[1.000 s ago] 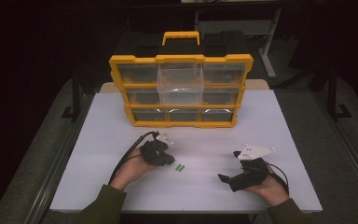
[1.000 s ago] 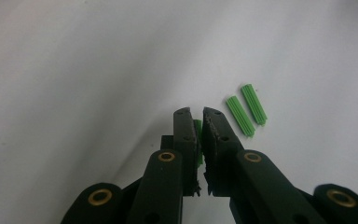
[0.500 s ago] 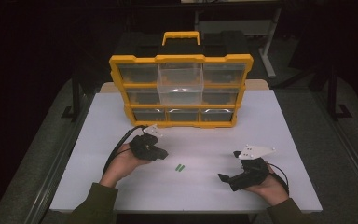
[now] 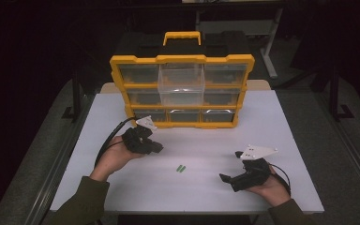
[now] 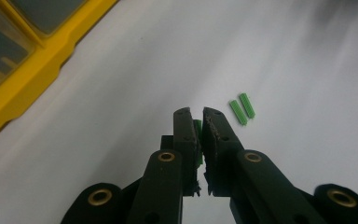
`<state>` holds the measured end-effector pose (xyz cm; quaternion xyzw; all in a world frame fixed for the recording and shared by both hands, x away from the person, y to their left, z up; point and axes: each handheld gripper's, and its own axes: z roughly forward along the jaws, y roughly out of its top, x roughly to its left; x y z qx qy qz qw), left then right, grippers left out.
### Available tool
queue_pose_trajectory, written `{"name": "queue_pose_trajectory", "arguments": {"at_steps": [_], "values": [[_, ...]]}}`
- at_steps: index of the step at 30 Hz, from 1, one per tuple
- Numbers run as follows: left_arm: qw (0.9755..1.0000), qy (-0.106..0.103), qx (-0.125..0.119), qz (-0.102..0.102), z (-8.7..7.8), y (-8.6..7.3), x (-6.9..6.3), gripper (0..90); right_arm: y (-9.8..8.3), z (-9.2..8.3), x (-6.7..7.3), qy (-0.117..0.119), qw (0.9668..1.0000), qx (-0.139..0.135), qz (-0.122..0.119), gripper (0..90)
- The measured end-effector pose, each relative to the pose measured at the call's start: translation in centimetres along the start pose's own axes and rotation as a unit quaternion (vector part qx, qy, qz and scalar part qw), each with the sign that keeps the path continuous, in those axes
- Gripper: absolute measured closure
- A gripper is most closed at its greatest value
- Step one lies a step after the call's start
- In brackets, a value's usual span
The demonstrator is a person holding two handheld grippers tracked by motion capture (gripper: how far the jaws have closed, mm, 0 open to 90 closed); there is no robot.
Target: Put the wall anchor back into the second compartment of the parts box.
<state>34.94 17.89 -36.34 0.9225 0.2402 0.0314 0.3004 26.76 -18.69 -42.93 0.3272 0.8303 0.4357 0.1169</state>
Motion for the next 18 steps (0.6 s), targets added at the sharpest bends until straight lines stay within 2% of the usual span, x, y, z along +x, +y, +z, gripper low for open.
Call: {"name": "queue_pose_trajectory", "arguments": {"at_steps": [2,3,5,6,7,8,9,12,13,14,15,16,17,18], "values": [[0.9999,-0.002,-0.010,-0.008,-0.3,0.2,0.0,84.6,0.0,0.0,0.0,0.000,1.0000,0.000,0.000,0.0],[1.0000,-0.003,-0.001,0.002,-0.6,0.4,0.2,84.6,0.0,0.0,0.0,0.000,1.0000,0.000,0.000,0.0],[0.9999,-0.004,-0.011,-0.007,-1.1,0.7,0.2,84.6,0.0,0.0,0.0,0.001,1.0000,0.000,0.000,0.0],[1.0000,-0.005,-0.007,-0.002,-1.4,0.8,0.4,84.6,0.0,0.0,0.0,0.001,1.0000,0.000,0.000,0.0],[0.9997,-0.007,-0.016,-0.014,-1.7,1.0,0.3,84.6,0.0,0.0,0.0,0.001,1.0000,0.000,0.000,0.0],[0.9999,-0.005,-0.009,-0.002,-2.1,1.2,0.6,84.6,0.0,0.0,0.0,0.001,1.0000,0.000,0.001,0.0],[0.9998,-0.006,-0.017,-0.010,-2.3,1.3,0.6,84.6,0.0,-0.1,0.0,0.002,1.0000,0.000,0.003,0.0],[0.9998,-0.009,-0.015,-0.006,-3.3,1.8,0.9,84.6,0.0,-0.1,0.0,0.002,1.0000,-0.002,0.003,0.0],[0.9996,-0.012,-0.023,-0.013,-3.5,2.0,0.8,84.6,0.0,-0.1,0.0,0.001,1.0000,-0.002,0.002,0.0],[0.9996,-0.013,-0.022,-0.010,-3.8,2.1,0.8,84.6,0.0,-0.1,0.0,0.001,1.0000,-0.002,0.002,0.0],[0.9994,-0.010,-0.025,-0.022,-4.0,2.2,0.6,84.6,0.0,-0.1,0.0,0.001,1.0000,-0.001,0.003,0.0],[0.9994,-0.007,-0.026,-0.022,-4.3,2.4,0.7,84.6,0.0,-0.1,0.0,0.002,1.0000,0.000,0.002,0.0],[0.9997,-0.006,-0.022,-0.008,-4.6,2.5,0.9,84.6,0.0,-0.1,0.0,0.002,1.0000,0.000,0.002,0.0],[0.9994,-0.009,-0.030,-0.014,-4.8,2.7,0.8,84.6,0.0,-0.1,0.0,0.002,1.0000,0.001,0.002,0.0]]}}
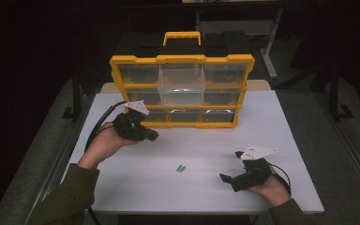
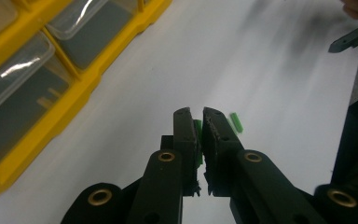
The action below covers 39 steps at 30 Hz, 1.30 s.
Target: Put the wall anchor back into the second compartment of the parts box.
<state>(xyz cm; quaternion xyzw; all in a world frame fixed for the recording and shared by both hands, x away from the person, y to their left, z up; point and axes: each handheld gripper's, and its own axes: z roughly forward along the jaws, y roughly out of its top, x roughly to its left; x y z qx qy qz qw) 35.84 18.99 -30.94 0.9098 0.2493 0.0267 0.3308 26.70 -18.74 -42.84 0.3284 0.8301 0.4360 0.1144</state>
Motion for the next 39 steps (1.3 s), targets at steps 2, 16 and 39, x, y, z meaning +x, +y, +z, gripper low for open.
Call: {"name": "queue_pose_trajectory", "arguments": {"at_steps": [2,16,39], "values": [[1.0000,-0.003,0.000,0.002,-0.4,0.2,0.1,84.6,0.0,0.0,0.0,0.000,1.0000,-0.001,0.000,0.0],[0.9999,0.001,-0.010,0.006,-3.7,2.7,0.7,84.6,0.0,0.0,0.0,-0.001,1.0000,-0.004,0.001,0.0],[0.9989,0.017,-0.028,0.035,-10.0,8.7,1.1,84.6,0.0,0.0,0.0,-0.001,1.0000,-0.006,0.001,0.0]]}}
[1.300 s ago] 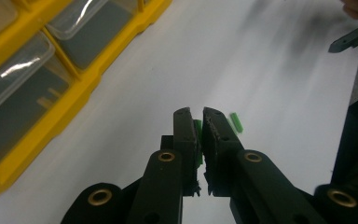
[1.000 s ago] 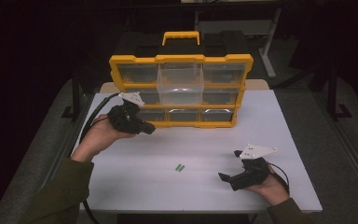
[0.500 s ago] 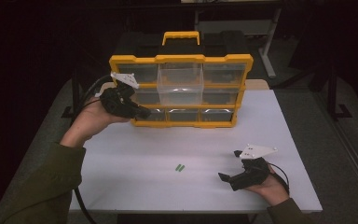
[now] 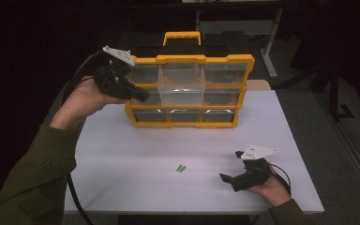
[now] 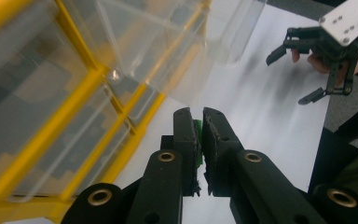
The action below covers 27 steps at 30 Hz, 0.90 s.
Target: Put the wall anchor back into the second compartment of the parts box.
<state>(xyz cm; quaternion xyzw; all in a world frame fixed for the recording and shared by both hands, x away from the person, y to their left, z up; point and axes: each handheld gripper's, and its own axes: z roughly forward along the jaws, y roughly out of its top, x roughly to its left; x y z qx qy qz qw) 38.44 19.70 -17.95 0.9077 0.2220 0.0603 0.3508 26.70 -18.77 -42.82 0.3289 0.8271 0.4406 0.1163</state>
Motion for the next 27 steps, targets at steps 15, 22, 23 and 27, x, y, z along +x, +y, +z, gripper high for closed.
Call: {"name": "queue_pose_trajectory", "arguments": {"at_steps": [15,22,23,27], "values": [[0.9998,0.001,-0.011,0.014,-1.6,4.3,0.0,84.6,0.0,0.0,0.0,0.000,1.0000,-0.001,0.000,0.0],[0.9997,0.000,-0.008,0.024,-0.9,5.9,-0.4,84.5,0.0,-0.1,0.0,0.001,1.0000,-0.001,0.000,0.0],[0.9997,-0.001,-0.009,0.022,-0.7,6.1,-0.5,84.5,0.0,-0.1,0.0,0.001,1.0000,-0.002,0.000,0.0],[0.9997,0.000,-0.002,0.026,0.3,6.6,-0.5,84.5,0.0,-0.1,0.0,0.002,1.0000,-0.001,-0.003,0.0]]}}
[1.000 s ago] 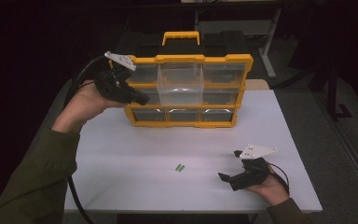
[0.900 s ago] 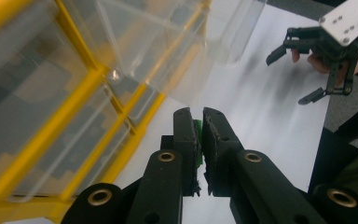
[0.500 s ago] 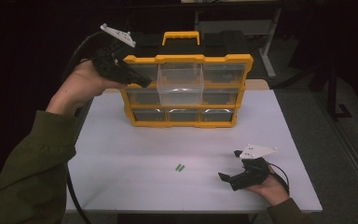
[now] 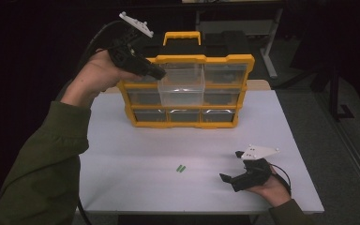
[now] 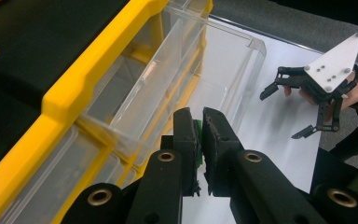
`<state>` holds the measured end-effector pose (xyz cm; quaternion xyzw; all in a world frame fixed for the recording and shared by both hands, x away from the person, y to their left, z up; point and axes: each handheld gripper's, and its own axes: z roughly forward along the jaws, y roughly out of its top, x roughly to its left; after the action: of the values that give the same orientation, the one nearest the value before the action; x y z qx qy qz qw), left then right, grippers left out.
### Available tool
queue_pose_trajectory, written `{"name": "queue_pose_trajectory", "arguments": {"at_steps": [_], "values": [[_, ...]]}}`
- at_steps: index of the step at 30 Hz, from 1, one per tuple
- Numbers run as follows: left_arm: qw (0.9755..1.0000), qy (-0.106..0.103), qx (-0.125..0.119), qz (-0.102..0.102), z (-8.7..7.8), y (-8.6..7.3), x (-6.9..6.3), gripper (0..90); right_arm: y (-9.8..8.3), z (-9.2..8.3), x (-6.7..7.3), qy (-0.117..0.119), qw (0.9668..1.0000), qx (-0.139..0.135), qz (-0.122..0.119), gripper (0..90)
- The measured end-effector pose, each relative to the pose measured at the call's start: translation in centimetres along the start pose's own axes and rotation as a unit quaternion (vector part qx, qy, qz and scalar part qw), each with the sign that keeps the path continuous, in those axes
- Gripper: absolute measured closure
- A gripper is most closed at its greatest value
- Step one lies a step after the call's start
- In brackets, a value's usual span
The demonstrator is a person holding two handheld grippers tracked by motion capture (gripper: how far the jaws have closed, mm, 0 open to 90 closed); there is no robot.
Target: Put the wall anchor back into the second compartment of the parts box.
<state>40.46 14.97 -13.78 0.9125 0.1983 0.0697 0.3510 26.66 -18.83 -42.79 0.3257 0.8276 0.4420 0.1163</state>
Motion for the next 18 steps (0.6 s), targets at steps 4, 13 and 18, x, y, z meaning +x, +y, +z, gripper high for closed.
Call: {"name": "queue_pose_trajectory", "arguments": {"at_steps": [4,13,18], "values": [[1.0000,0.001,0.004,-0.001,0.9,0.3,0.0,84.4,0.0,0.0,0.0,0.001,1.0000,-0.002,0.003,0.0],[0.9998,-0.001,0.020,0.002,2.8,0.7,0.3,84.2,0.0,-0.1,0.0,0.001,1.0000,-0.002,0.003,0.0],[0.9999,0.004,0.011,-0.005,2.8,0.6,0.5,81.5,0.0,-0.1,0.0,0.001,1.0000,-0.002,0.004,0.0]]}}
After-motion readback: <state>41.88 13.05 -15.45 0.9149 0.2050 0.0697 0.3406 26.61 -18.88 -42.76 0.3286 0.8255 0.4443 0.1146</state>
